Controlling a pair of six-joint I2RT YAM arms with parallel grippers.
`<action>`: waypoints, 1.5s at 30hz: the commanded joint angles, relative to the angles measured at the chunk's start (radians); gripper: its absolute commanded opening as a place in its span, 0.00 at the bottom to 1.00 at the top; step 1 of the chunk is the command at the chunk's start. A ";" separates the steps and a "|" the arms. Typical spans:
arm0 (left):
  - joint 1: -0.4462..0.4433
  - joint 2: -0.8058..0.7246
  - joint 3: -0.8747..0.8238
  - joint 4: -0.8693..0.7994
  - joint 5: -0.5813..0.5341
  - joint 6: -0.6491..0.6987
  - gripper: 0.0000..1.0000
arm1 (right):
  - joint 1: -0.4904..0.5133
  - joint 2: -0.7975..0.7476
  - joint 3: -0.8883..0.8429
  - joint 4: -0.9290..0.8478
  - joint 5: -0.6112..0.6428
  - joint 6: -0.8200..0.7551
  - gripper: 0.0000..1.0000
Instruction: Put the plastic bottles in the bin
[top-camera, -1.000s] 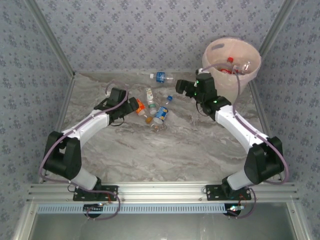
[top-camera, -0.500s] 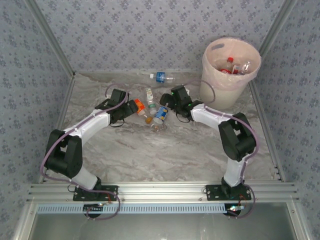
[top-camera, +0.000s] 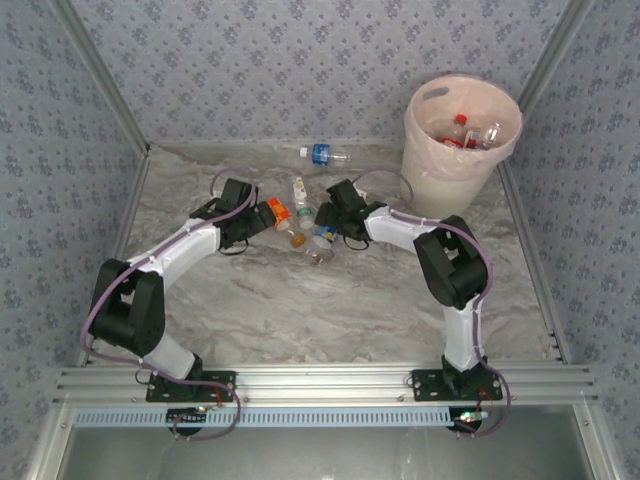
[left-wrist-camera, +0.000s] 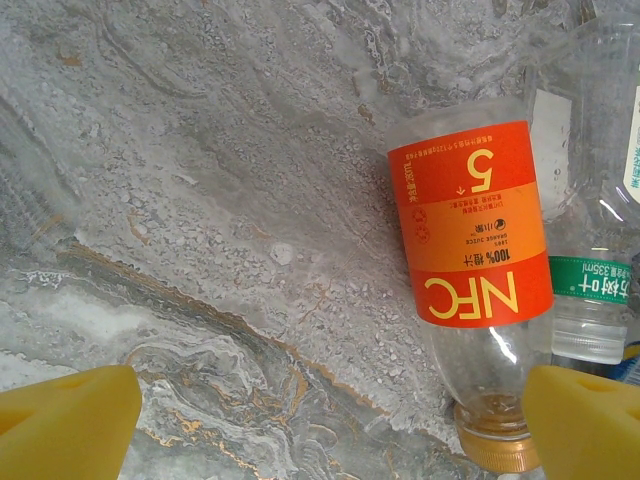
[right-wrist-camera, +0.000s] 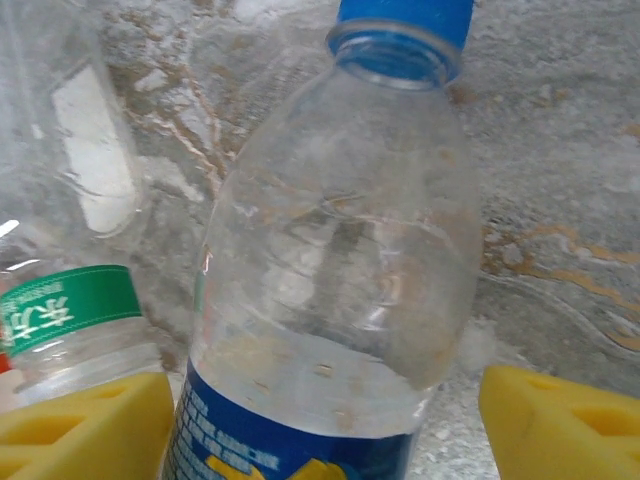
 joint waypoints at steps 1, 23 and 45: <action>0.010 0.009 0.034 -0.028 -0.009 -0.016 0.98 | 0.006 0.015 0.025 -0.065 0.045 -0.030 0.81; 0.010 0.026 0.046 -0.033 0.009 -0.020 0.98 | -0.026 -0.267 -0.050 0.053 0.010 -0.267 0.47; 0.010 0.018 0.031 0.055 0.119 -0.011 0.98 | -0.491 -0.502 0.253 0.045 -0.248 -0.463 0.44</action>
